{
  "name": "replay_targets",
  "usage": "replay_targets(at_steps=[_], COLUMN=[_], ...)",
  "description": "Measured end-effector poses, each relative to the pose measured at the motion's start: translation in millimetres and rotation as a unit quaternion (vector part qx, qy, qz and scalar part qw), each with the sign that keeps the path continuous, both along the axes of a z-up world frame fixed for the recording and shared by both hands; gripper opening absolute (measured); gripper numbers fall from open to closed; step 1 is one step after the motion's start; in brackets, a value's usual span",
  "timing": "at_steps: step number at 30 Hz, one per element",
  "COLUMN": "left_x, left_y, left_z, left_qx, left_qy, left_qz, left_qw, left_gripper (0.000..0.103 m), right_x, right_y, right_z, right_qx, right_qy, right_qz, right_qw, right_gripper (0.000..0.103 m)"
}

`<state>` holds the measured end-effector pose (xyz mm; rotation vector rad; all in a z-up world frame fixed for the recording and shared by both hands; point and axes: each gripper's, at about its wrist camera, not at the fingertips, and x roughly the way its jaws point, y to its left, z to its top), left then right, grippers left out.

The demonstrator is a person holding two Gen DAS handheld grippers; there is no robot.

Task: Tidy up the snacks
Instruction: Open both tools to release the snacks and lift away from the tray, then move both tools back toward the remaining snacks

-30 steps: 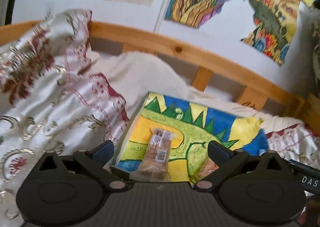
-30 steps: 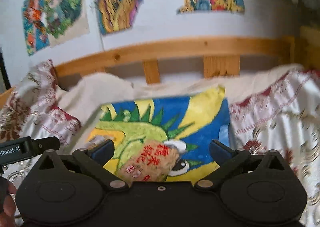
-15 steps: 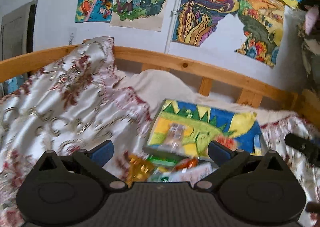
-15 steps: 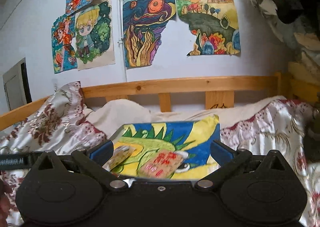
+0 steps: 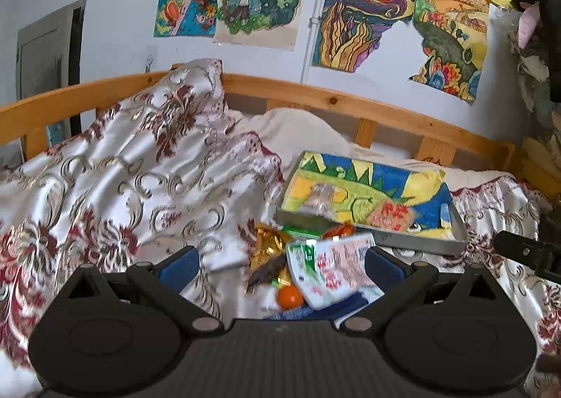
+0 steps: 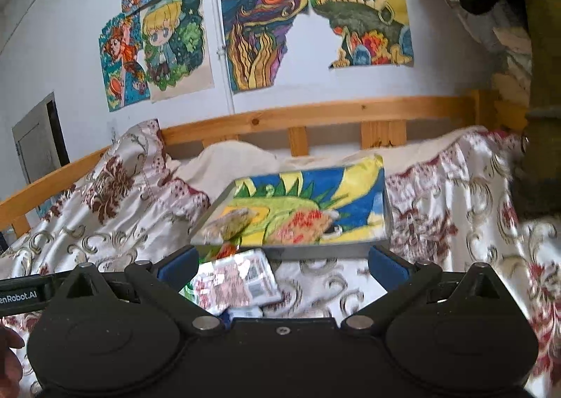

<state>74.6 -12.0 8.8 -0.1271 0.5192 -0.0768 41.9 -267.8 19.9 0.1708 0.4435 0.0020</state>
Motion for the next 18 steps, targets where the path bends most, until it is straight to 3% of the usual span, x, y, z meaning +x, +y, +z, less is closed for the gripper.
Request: replay_targets(at_steps=[11,18], left_x=[-21,-21], left_y=[9,10], left_z=[-10,-20], left_qx=[-0.003,0.013], left_qy=[0.024,0.072], left_qz=[0.008,0.023], left_qw=[0.9997,0.9971], left_gripper=[0.102,0.102], right_x=[-24,-27], right_y=[15,21], right_z=[-12,-16], right_qx=[-0.006,-0.017], right_qy=[0.034,0.048], right_qz=[0.003,0.010], right_qw=[0.999,0.999], right_gripper=[0.102,0.102])
